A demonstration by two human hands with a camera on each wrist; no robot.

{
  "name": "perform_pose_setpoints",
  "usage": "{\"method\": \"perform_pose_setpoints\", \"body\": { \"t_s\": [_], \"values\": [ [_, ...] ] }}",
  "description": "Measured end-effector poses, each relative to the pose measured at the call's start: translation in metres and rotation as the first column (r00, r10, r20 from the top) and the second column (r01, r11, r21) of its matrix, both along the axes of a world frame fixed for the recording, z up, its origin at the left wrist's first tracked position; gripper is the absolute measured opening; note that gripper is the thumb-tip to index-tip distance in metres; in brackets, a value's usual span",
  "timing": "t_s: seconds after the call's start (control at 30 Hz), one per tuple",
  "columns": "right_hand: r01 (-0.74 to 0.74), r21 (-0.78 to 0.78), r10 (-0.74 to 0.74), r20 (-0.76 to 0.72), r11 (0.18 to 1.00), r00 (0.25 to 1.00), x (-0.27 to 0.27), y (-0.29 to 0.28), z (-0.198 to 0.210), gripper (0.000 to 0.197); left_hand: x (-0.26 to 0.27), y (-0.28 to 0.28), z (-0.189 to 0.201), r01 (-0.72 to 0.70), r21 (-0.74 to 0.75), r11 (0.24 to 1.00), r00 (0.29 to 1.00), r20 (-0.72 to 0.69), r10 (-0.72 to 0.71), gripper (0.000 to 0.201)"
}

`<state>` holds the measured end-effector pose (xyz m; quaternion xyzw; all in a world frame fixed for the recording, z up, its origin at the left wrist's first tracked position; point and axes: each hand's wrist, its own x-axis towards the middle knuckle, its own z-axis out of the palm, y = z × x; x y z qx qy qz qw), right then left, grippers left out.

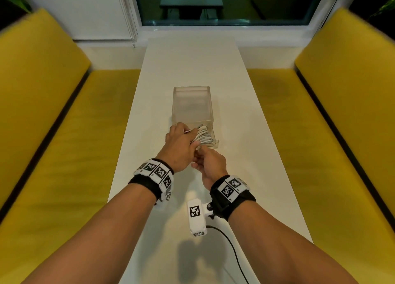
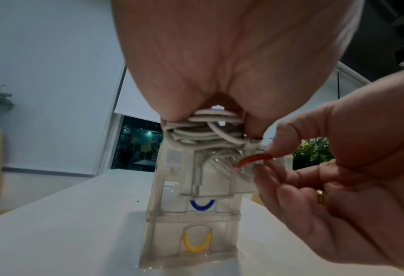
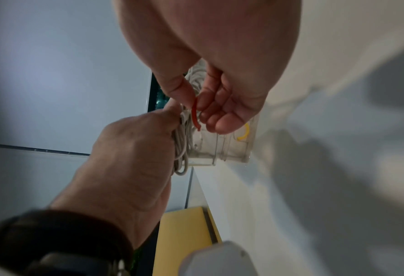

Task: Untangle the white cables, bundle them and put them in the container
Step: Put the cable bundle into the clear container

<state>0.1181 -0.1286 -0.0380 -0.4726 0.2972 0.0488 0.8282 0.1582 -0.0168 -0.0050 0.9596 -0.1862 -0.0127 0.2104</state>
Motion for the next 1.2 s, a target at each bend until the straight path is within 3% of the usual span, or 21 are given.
{"method": "perform_pose_setpoints", "body": {
  "t_s": [0.17,0.3,0.4,0.43,0.53,0.63,0.7,0.77,0.9,1.07,1.2],
  "values": [
    [0.001,-0.001,-0.001,0.02,1.0,1.0,0.0,0.008,0.003,0.019,0.016,-0.011,0.006,-0.103,0.072,0.992,0.994,0.039,0.101,0.04],
    [0.001,-0.012,-0.001,0.01,1.0,1.0,-0.001,0.012,0.002,0.019,0.018,-0.024,0.006,-0.289,-0.244,0.926,0.956,-0.016,0.294,0.044],
    [0.021,-0.004,-0.021,-0.003,1.0,1.0,0.0,0.008,0.004,0.026,0.014,-0.017,0.0,-0.193,-0.346,0.918,0.975,0.04,0.22,0.019],
    [0.029,-0.002,-0.029,-0.007,1.0,1.0,0.001,0.007,0.004,0.028,0.013,-0.011,-0.002,-0.133,-0.356,0.925,0.986,0.051,0.161,0.021],
    [0.026,-0.012,-0.026,-0.001,1.0,1.0,0.003,0.003,0.006,0.026,0.009,0.006,-0.001,-0.002,-0.303,0.953,0.999,0.042,0.015,0.036],
    [0.002,-0.005,-0.002,0.005,1.0,1.0,0.001,0.004,0.008,0.019,0.009,0.016,-0.001,0.066,-0.138,0.988,0.991,0.122,-0.049,0.032],
    [0.004,-0.013,-0.004,-0.002,1.0,1.0,0.001,0.004,0.008,0.016,0.01,0.014,0.004,0.02,0.018,1.0,0.99,0.14,-0.023,0.031],
    [0.017,-0.021,-0.017,-0.007,1.0,1.0,0.001,0.005,0.007,0.017,0.013,0.007,0.01,-0.046,0.079,0.996,0.992,0.12,0.036,0.03],
    [0.025,-0.039,-0.026,-0.017,0.999,1.0,0.002,0.007,0.007,0.013,0.02,-0.006,0.01,-0.157,-0.008,0.988,0.987,0.044,0.157,0.028],
    [0.031,-0.038,-0.033,-0.044,0.999,0.998,0.003,0.007,0.006,0.01,0.013,-0.011,0.012,-0.243,-0.118,0.963,0.966,0.064,0.252,0.032],
    [0.015,-0.038,-0.017,-0.042,0.999,0.999,0.004,0.004,0.008,0.017,0.005,0.001,0.013,-0.116,-0.037,0.993,0.981,0.15,0.12,0.023]
  ]
}}
